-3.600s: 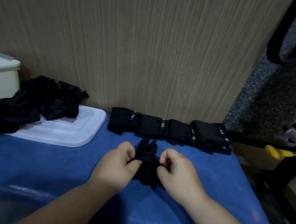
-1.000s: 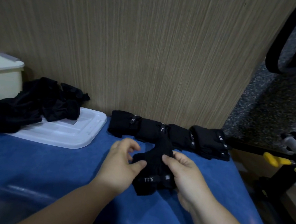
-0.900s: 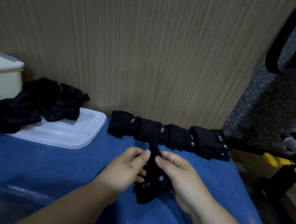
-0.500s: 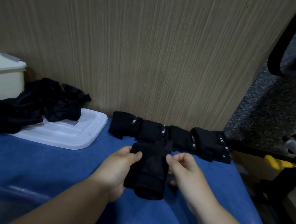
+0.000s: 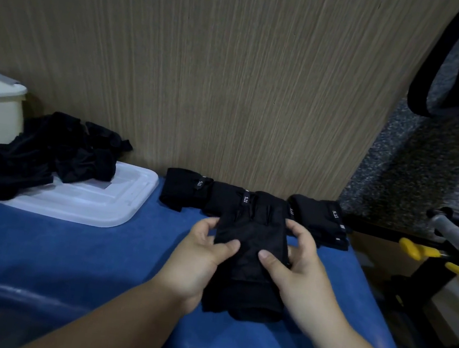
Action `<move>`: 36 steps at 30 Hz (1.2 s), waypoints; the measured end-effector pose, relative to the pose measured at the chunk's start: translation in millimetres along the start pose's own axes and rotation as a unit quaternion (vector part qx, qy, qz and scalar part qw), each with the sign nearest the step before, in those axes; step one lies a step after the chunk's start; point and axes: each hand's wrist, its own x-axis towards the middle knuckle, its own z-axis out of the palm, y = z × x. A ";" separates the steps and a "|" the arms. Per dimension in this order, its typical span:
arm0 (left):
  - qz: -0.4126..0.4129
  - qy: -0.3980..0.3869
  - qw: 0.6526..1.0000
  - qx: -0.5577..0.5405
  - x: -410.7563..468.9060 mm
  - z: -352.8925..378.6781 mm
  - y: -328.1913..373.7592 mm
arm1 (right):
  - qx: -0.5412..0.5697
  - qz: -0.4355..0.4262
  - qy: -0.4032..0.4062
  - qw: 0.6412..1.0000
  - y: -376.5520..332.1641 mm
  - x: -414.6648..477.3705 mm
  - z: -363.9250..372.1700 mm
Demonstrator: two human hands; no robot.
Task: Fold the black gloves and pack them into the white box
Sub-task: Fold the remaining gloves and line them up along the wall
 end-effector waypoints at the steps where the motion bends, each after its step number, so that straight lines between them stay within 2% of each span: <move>1: 0.024 0.006 0.999 0.041 0.9 0.4 -3.2 | -0.030 -0.003 0.009 1.000 2.4 0.1 -3.8; 3: 0.068 0.023 0.984 0.162 3.6 -0.8 -8.7 | -0.116 -0.007 0.027 0.993 3.9 -0.3 -11.2; 4: 0.085 0.030 0.965 0.248 4.9 -2.2 -11.1 | -0.157 0.000 0.029 0.987 4.7 -0.4 -14.6; 7: 0.121 0.050 0.869 0.476 3.7 -4.2 -15.9 | -0.238 0.022 0.009 0.971 7.3 -2.1 -23.0; 11: 0.189 0.086 0.746 0.633 -0.8 -0.9 -21.2 | -0.356 0.017 0.006 0.934 14.2 -0.7 -28.2; 13: 0.223 0.081 0.713 0.660 1.1 -3.6 -20.6 | -0.377 -0.037 0.011 0.925 15.7 0.3 -26.6; 16: 0.228 0.008 0.716 0.659 6.3 -9.1 -19.5 | -0.392 -0.110 -0.043 0.912 13.8 -1.3 -16.5; 18: 0.183 -0.053 0.715 0.673 8.9 -12.8 -20.5 | -0.403 -0.104 -0.116 0.902 13.1 -2.7 -8.8; 21: 0.104 -0.118 0.660 0.734 9.4 -16.7 -20.6 | -0.457 -0.055 -0.218 0.860 14.6 -4.9 -4.9; 23: 0.082 -0.128 0.633 0.759 8.4 -18.1 -19.3 | -0.502 -0.030 -0.257 0.825 14.3 -6.0 -4.8; 26: 0.065 -0.126 0.624 0.768 6.5 -18.0 -18.4 | -0.527 -0.003 -0.275 0.804 11.4 -7.3 -5.1; 30: 0.050 -0.123 0.626 0.769 5.4 -18.3 -18.3 | -0.540 0.004 -0.278 0.795 8.7 -7.3 -5.1; 34: 0.041 -0.126 0.635 0.761 5.0 -20.1 -15.8 | -0.532 -0.003 -0.264 0.804 12.1 -7.6 -8.0; 36: 0.041 -0.133 0.659 0.739 4.0 -20.6 -12.7 | -0.514 -0.017 -0.240 0.824 12.9 -7.8 -9.1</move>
